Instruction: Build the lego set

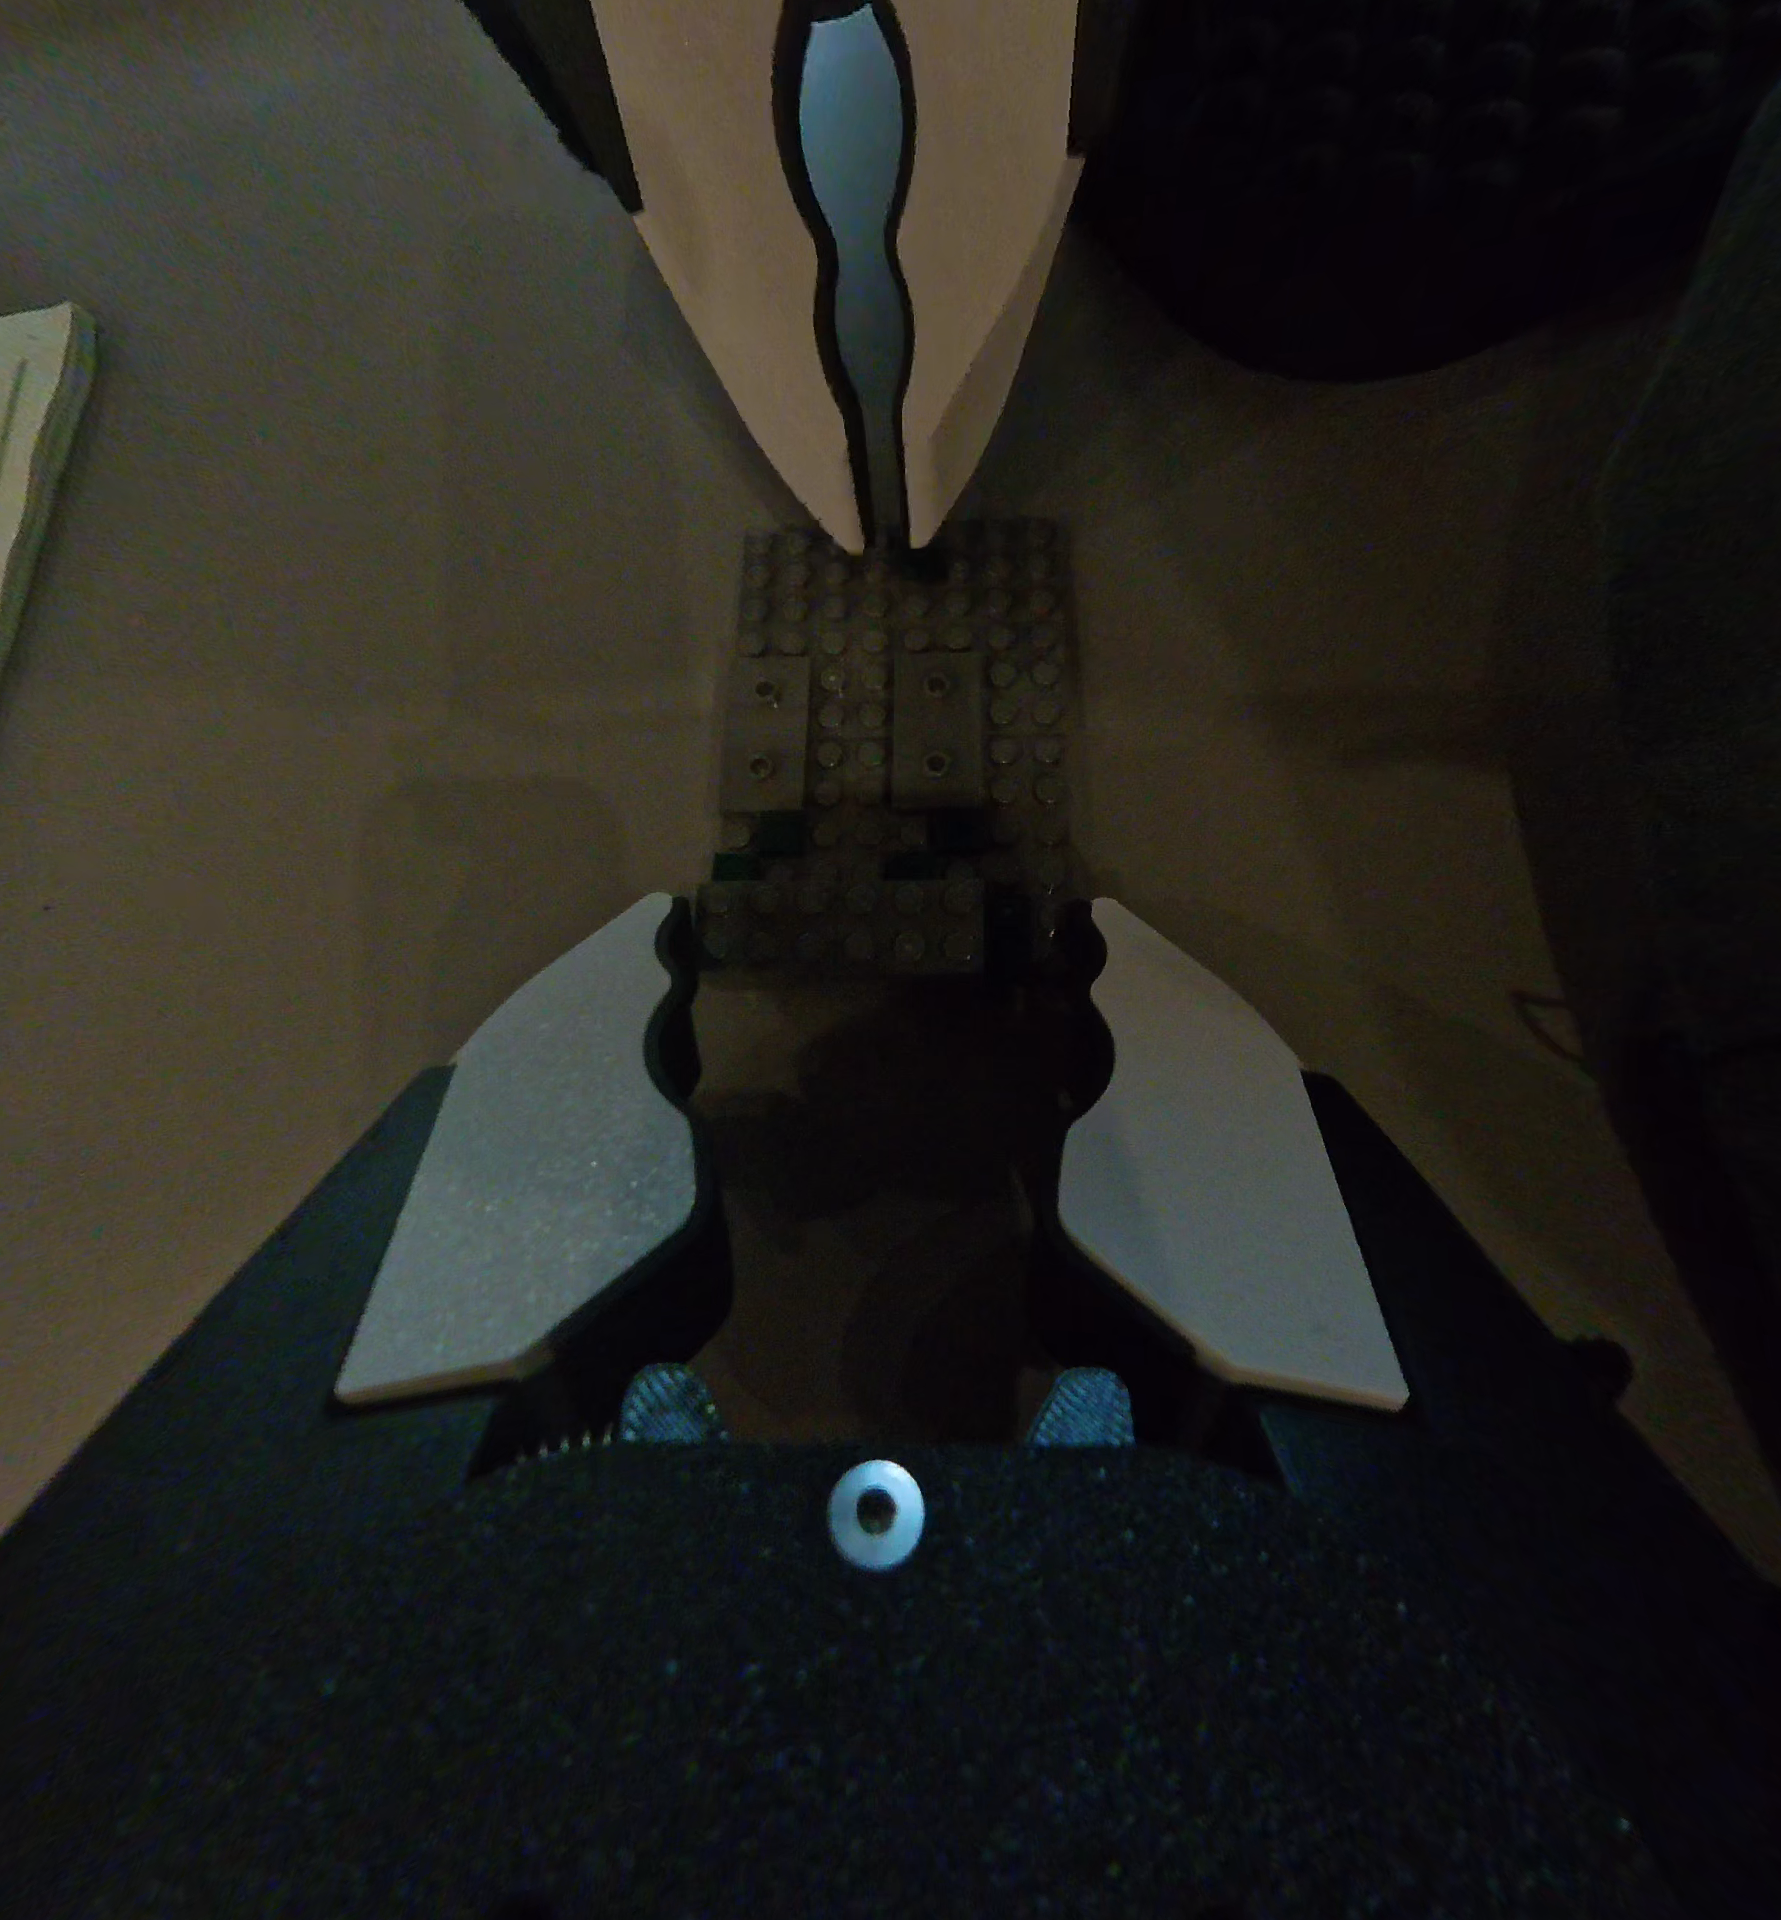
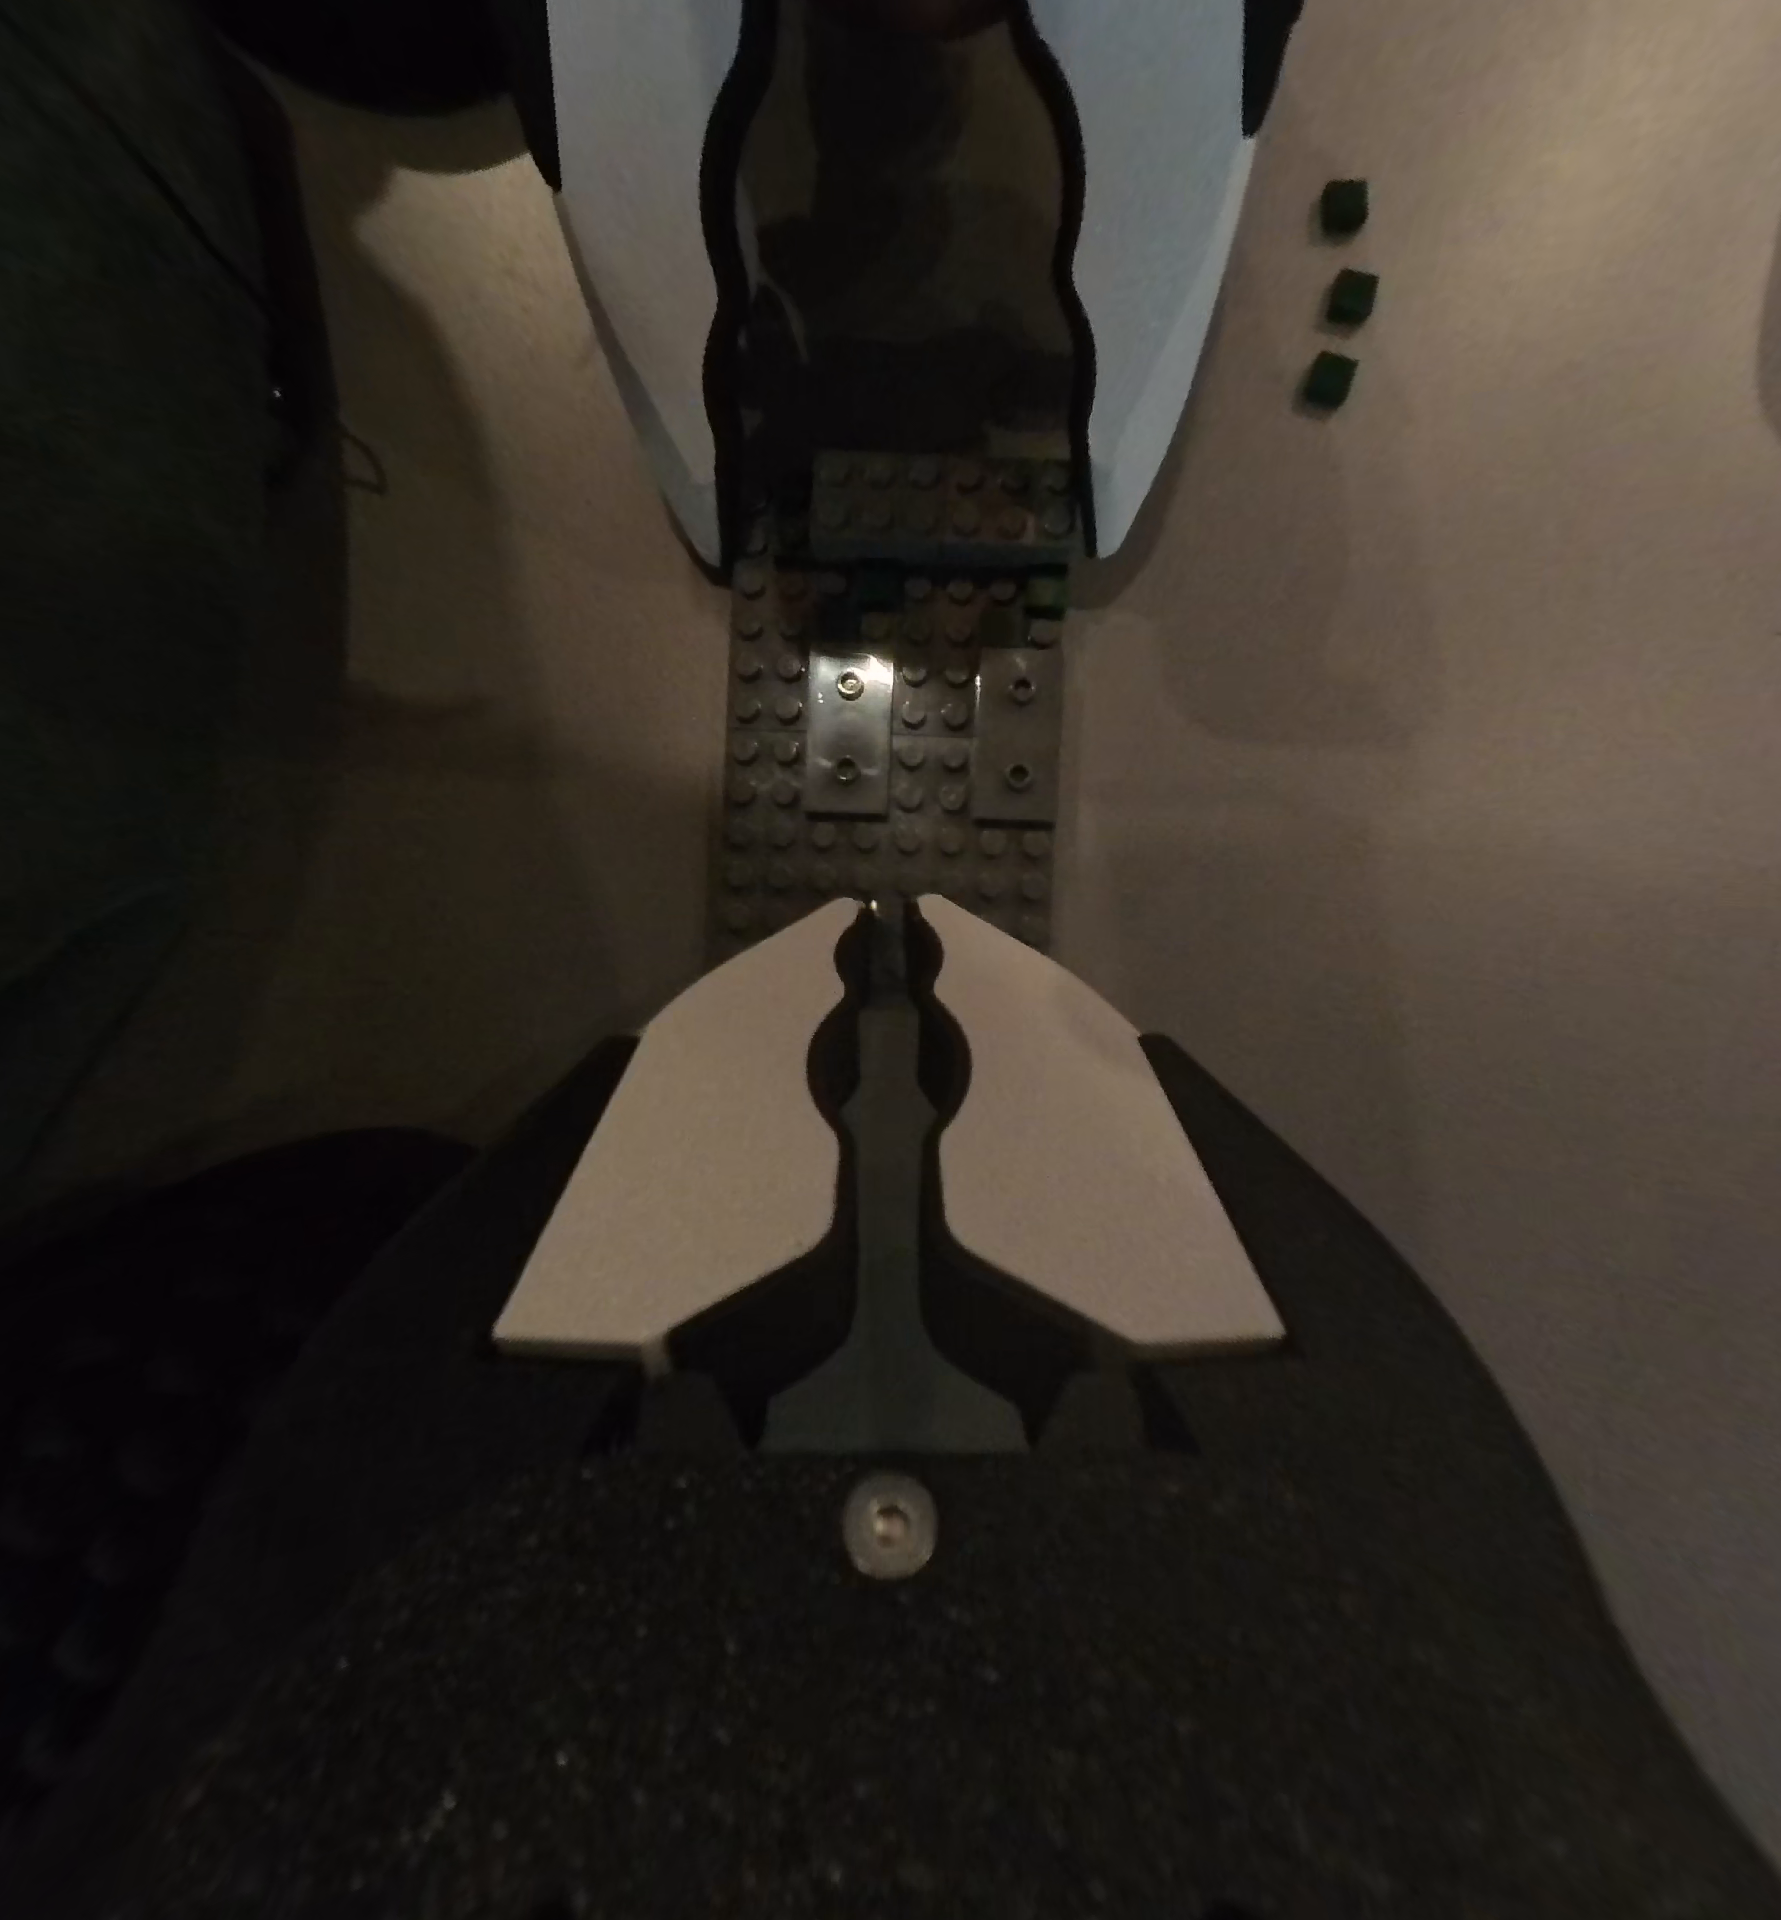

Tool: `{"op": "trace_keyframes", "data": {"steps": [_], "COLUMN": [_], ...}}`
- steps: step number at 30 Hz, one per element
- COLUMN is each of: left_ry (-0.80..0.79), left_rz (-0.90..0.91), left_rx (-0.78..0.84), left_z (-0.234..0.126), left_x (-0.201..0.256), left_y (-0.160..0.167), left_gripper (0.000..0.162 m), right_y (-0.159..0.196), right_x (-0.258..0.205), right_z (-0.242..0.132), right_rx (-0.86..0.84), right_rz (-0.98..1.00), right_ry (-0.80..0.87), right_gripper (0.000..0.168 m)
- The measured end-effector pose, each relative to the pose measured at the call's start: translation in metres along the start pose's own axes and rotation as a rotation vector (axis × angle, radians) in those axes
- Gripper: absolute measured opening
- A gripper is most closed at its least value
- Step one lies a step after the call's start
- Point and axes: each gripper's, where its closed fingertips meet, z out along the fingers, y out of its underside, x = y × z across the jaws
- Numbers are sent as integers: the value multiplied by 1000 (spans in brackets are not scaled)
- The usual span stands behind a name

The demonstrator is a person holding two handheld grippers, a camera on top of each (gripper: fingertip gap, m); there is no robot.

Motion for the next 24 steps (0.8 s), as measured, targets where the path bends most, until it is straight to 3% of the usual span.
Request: {"op": "trace_keyframes", "data": {"steps": [18, 24], "left_ry": [-1, -17], "left_rz": [0, 8], "left_rx": [3, 26], "left_z": [0, -1], "left_x": [0, -2], "left_y": [0, 0], "left_gripper": [69, 69], "right_y": [-1, 10], "right_x": [8, 9], "right_z": [-9, -19], "right_rx": [33, 103], "right_rz": [48, 266], "right_ry": [29, -7], "right_gripper": [6, 11]}}
